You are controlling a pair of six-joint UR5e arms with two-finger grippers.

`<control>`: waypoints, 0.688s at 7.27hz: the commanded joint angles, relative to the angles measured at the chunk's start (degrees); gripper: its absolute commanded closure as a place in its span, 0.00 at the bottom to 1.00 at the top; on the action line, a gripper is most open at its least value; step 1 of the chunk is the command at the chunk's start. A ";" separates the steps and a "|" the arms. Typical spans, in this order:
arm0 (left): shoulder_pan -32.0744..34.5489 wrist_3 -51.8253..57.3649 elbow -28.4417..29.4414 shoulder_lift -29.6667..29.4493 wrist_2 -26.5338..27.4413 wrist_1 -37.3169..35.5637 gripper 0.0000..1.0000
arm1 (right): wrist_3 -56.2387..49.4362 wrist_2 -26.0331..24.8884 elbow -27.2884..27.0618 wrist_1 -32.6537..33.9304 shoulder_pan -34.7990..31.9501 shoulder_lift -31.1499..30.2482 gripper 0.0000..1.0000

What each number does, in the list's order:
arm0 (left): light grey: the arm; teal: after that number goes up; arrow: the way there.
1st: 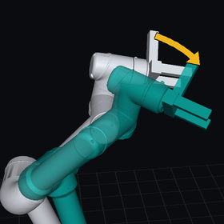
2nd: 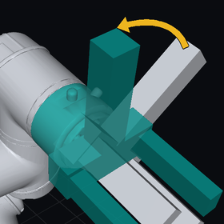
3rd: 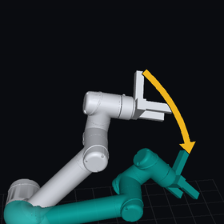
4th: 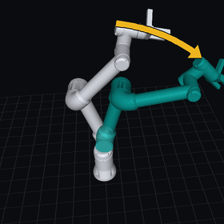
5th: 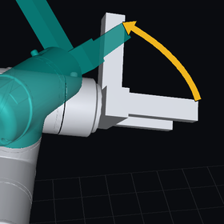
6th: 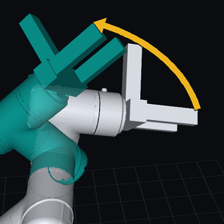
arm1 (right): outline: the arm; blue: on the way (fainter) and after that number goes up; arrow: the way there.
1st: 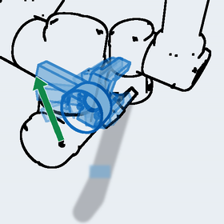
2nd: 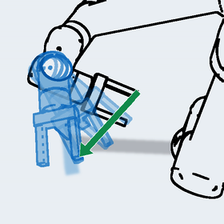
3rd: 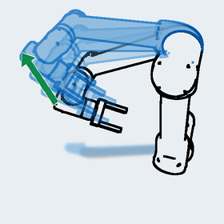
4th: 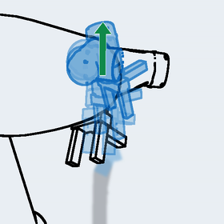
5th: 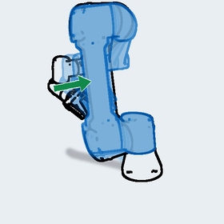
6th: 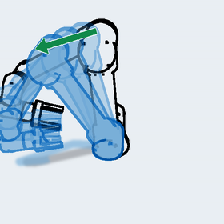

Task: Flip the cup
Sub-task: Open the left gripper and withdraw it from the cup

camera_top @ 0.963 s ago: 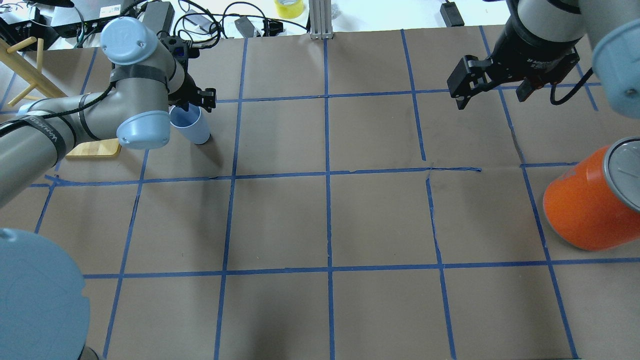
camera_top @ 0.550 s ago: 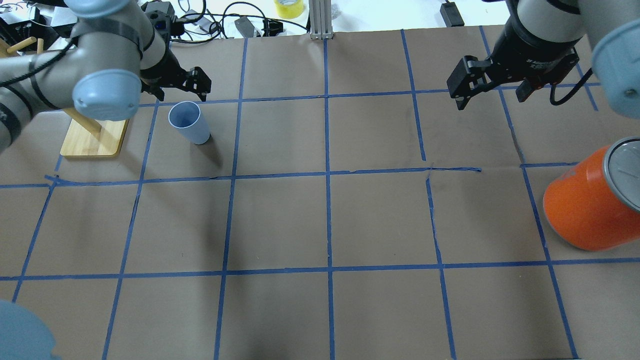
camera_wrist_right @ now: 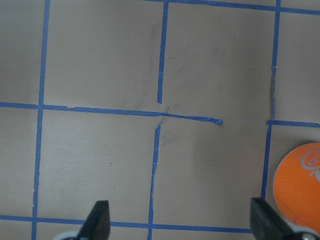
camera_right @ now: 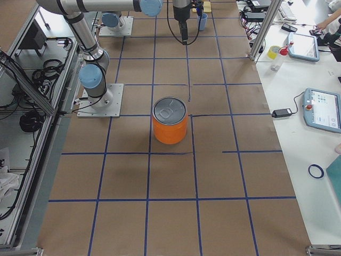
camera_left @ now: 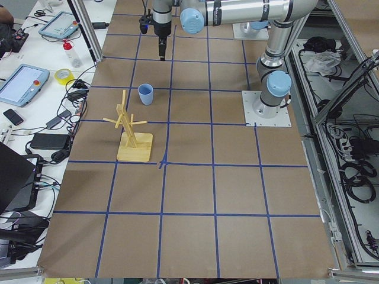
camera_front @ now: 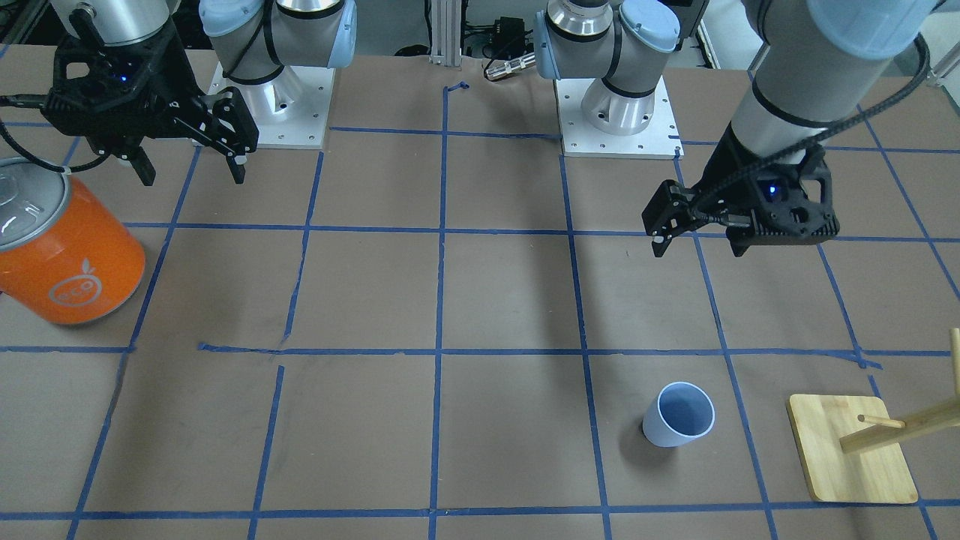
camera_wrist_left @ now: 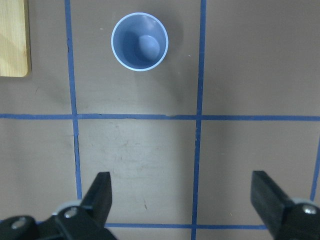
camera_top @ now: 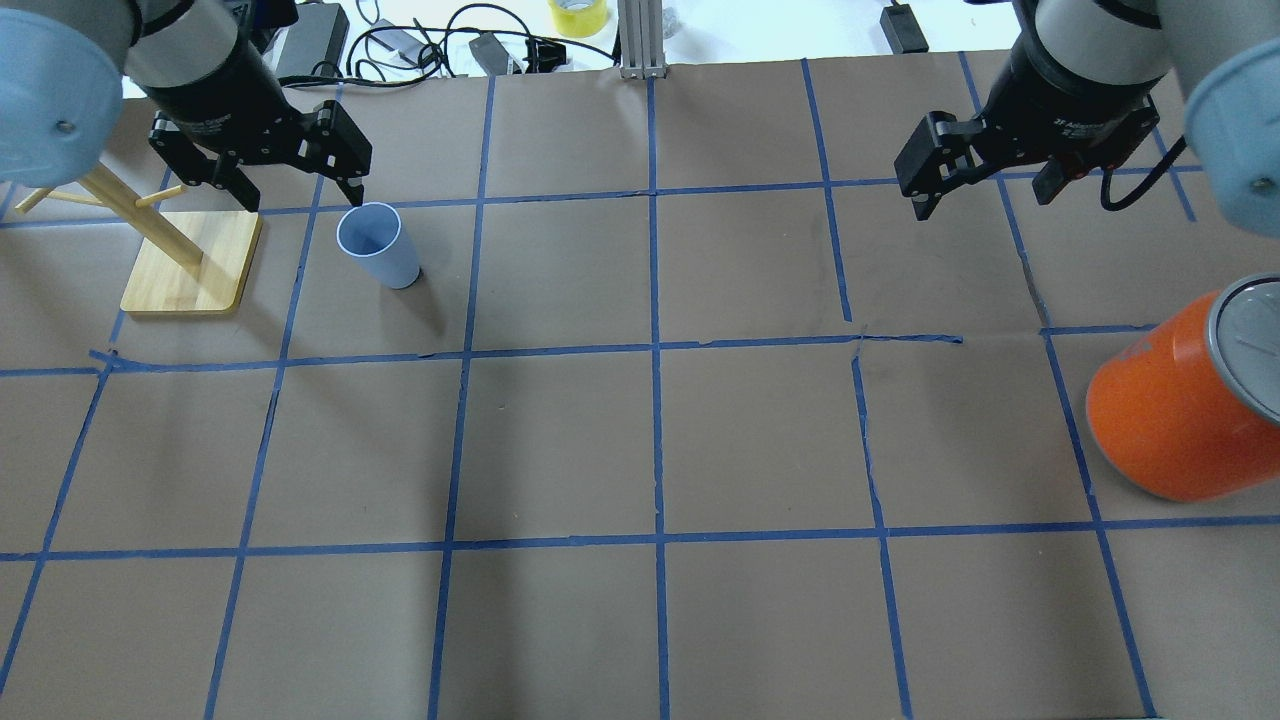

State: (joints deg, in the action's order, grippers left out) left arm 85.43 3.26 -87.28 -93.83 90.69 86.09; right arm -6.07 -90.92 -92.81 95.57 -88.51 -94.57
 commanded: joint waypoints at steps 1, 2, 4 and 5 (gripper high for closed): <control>0.53 -0.45 -1.04 4.17 -0.60 3.99 0.00 | -0.09 -0.05 0.00 -0.03 0.01 0.00 0.00; 0.44 -0.45 -1.48 4.88 -2.60 4.44 0.00 | -0.09 -0.05 0.00 -0.03 0.01 0.00 0.00; 0.44 -0.45 -1.92 4.89 -2.45 4.44 0.00 | -0.09 0.04 -0.18 -0.03 0.01 0.00 0.00; 0.44 -0.45 -2.53 4.97 -2.27 4.44 0.00 | -0.09 0.04 -0.18 -0.03 0.01 0.00 0.00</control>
State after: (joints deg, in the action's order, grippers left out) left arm 85.87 2.82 -89.21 -88.99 88.30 90.48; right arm -6.15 -90.91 -92.96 95.54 -88.51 -94.57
